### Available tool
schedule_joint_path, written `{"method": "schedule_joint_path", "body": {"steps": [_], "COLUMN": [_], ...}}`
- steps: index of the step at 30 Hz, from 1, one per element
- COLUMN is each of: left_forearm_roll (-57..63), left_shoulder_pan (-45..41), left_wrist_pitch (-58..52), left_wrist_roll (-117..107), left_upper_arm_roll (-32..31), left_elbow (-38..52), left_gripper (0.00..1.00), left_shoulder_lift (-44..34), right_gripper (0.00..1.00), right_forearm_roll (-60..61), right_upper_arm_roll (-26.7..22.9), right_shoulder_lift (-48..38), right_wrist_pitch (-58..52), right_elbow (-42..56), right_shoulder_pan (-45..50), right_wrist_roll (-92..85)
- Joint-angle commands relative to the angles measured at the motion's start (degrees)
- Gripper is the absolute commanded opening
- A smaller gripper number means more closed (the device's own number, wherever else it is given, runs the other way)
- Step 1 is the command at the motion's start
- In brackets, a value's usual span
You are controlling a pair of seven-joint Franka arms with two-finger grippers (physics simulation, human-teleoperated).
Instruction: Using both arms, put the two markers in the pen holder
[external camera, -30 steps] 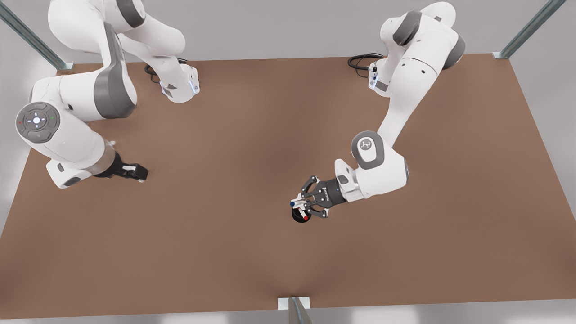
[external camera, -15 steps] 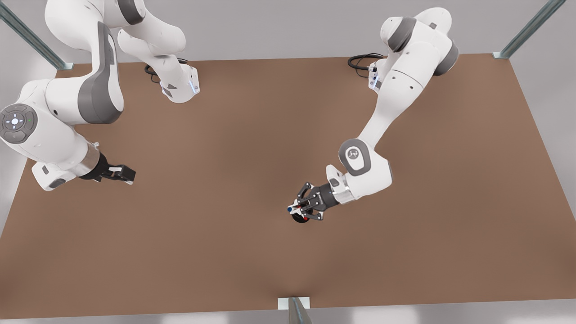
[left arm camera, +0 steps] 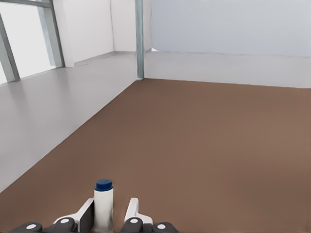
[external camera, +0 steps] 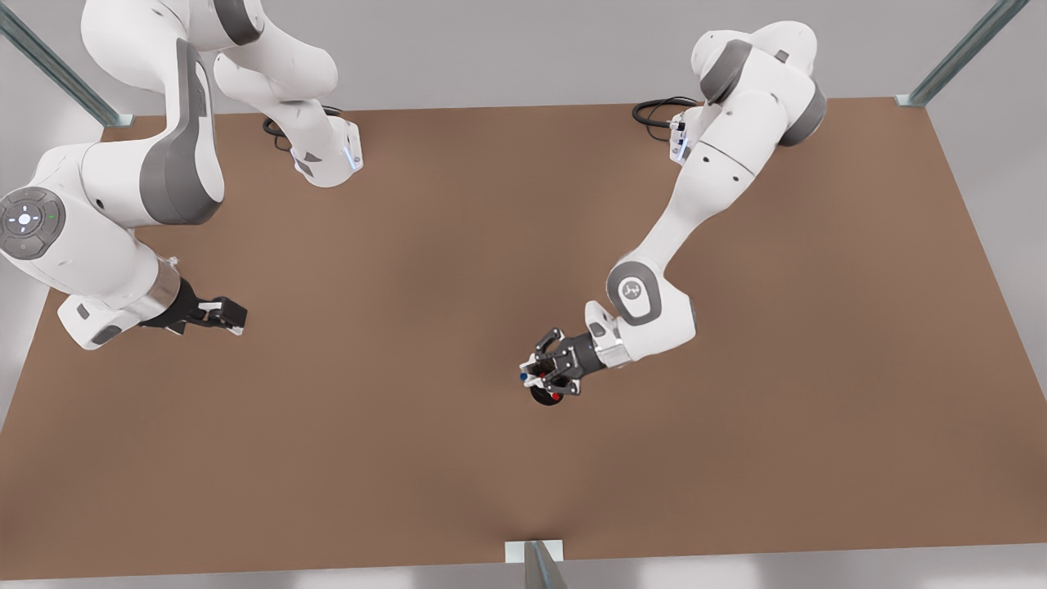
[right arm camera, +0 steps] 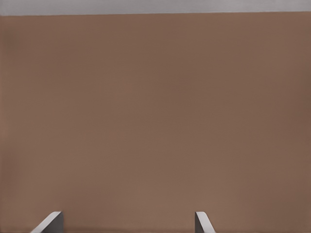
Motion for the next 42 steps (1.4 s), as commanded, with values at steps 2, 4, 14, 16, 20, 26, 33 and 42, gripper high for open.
{"method": "schedule_joint_path", "body": {"steps": [2,4,14,16,20,26,33,42], "left_forearm_roll": [-3.1,-3.1,45.0,65.9,76.7,83.7,84.2,84.0], "left_shoulder_pan": [-0.1,0.2,14.2,19.8,23.2,11.0,11.3,11.3], "left_wrist_pitch": [-0.6,-0.9,-18.0,-40.3,-55.2,-57.4,-59.2,-59.6], "left_wrist_roll": [11.0,11.0,-44.4,-77.2,-111.0,-121.8,-122.6,-122.6], "left_upper_arm_roll": [0.0,0.0,0.5,0.3,5.7,20.6,20.5,20.4], "left_elbow": [-0.4,-0.5,-0.2,7.1,10.8,3.3,10.8,10.8], "left_gripper": [1.00,1.00,1.00,1.00,1.00,1.00,1.00,1.00], "left_shoulder_lift": [0.4,0.4,-10.4,-13.7,-22.0,-38.1,-29.8,-29.8], "right_gripper": [1.00,1.00,1.00,1.00,1.00,1.00,1.00,1.00], "right_forearm_roll": [0.0,0.0,0.0,0.0,0.0,0.0,0.0,1.9], "right_upper_arm_roll": [0.0,0.0,0.0,0.0,0.0,0.1,0.1,4.9], "right_shoulder_lift": [-0.1,-0.1,-0.1,-0.1,-0.1,-0.1,-0.1,-0.2], "right_wrist_pitch": [0.0,0.0,-0.2,-0.2,-0.2,-0.2,-0.3,-12.7], "right_elbow": [0.0,0.0,0.0,0.0,0.1,0.1,0.1,2.0], "right_shoulder_pan": [0.0,0.0,0.0,-0.1,-0.1,0.0,0.0,0.1], "right_wrist_roll": [-3.1,-3.1,-3.1,-3.1,-3.1,-3.1,-3.0,-9.2]}}
